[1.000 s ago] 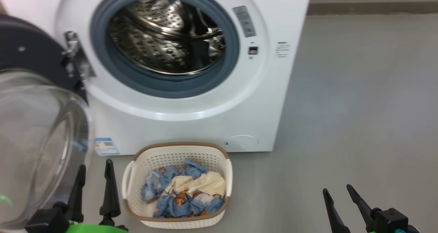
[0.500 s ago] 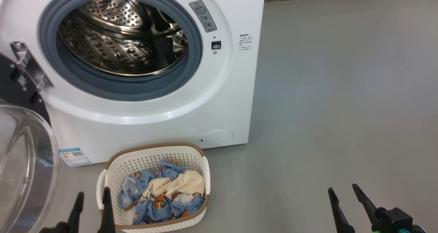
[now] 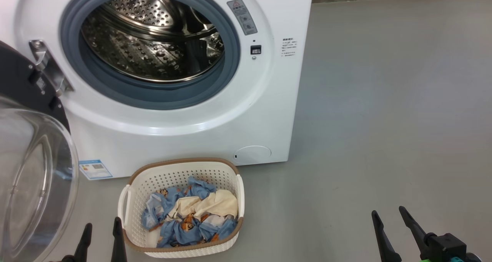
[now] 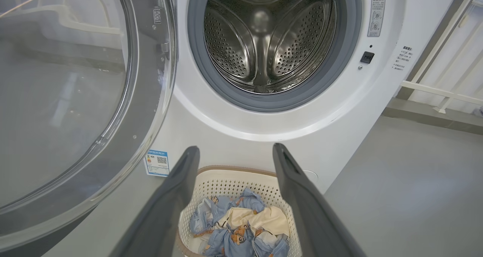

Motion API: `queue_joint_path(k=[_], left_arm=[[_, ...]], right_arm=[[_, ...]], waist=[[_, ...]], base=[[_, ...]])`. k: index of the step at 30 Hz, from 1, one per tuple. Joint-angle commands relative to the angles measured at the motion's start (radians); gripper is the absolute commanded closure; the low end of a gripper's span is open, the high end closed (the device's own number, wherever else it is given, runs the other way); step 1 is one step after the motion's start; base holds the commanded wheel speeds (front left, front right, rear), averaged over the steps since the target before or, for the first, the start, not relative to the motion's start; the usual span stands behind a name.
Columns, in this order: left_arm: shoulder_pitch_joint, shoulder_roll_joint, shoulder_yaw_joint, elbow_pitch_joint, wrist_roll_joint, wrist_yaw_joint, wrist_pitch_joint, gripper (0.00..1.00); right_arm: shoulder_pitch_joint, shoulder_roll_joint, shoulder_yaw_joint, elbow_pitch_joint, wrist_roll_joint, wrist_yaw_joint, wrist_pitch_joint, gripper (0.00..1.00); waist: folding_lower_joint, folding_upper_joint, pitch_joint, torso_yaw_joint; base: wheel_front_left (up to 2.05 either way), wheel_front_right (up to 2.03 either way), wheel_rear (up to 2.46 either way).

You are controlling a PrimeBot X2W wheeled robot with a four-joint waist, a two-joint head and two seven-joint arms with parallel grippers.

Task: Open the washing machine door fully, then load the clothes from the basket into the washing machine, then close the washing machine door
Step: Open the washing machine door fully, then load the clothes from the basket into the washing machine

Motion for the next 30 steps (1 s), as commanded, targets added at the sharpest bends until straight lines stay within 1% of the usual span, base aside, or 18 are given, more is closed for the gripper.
queue_joint_path(k=[1,9,20,30], left_arm=[[-0.012,0.002,0.037,-0.013,0.015,-0.008,-0.012,0.0],[-0.014,-0.002,0.047,0.001,0.035,-0.012,-0.012,0.0],[-0.011,-0.003,0.041,0.024,0.031,0.005,-0.012,0.0],[-0.009,-0.003,0.039,0.033,0.035,0.008,-0.012,0.0]], right_arm=[[-0.041,-0.017,0.018,-0.024,-0.01,0.002,-0.012,0.0],[-0.045,-0.019,0.019,-0.025,-0.009,0.002,-0.012,0.0],[-0.042,-0.017,0.019,-0.019,-0.008,0.002,-0.012,0.0],[-0.044,-0.014,0.023,-0.016,-0.007,0.002,-0.012,0.0]], waist=[[0.0,0.0,0.0,0.01],[0.0,0.0,0.003,0.034],[0.0,0.0,-0.005,0.049],[0.0,0.0,-0.009,0.055]], base=[[0.0,0.0,0.0],[0.0,0.0,0.0],[0.0,0.0,0.0],[0.0,0.0,0.0]])
